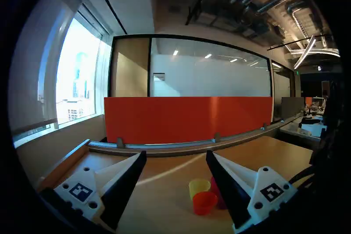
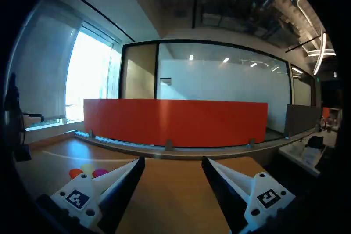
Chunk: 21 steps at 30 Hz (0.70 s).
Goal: Pour water
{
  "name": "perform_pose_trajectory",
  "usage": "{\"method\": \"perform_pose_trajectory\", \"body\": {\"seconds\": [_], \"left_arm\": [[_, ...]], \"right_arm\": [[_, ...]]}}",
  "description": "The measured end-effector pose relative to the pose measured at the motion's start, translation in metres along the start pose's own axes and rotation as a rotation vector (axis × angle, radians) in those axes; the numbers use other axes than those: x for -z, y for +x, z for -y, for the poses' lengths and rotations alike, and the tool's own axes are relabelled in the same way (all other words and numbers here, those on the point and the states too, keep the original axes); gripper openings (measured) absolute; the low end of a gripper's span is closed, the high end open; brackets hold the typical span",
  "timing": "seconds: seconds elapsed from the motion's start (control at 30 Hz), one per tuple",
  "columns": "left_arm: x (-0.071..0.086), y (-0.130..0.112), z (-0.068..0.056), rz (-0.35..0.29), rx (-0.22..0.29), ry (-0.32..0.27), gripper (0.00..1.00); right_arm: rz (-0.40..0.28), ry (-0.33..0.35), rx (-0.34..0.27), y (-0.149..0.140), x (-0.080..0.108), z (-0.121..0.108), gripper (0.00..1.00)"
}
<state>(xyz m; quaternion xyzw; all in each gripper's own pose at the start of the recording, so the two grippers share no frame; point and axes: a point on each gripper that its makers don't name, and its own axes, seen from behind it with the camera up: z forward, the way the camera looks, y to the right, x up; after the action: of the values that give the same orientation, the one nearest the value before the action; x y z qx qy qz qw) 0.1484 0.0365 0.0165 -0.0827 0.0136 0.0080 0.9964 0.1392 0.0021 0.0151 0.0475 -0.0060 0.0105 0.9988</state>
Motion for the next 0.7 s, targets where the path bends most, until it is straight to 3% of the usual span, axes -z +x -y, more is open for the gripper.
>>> {"method": "perform_pose_trajectory", "body": {"seconds": [0.5, 0.7], "left_arm": [[0.002, 0.007, -0.049, -0.005, 0.001, -0.212, 1.00], [0.003, 0.004, -0.059, 0.013, -0.013, -0.251, 1.00]], "right_arm": [[0.010, 0.273, -0.005, 0.008, 0.007, 0.049, 1.00], [0.028, 0.290, 0.010, 0.005, 0.007, 0.053, 1.00]]}}
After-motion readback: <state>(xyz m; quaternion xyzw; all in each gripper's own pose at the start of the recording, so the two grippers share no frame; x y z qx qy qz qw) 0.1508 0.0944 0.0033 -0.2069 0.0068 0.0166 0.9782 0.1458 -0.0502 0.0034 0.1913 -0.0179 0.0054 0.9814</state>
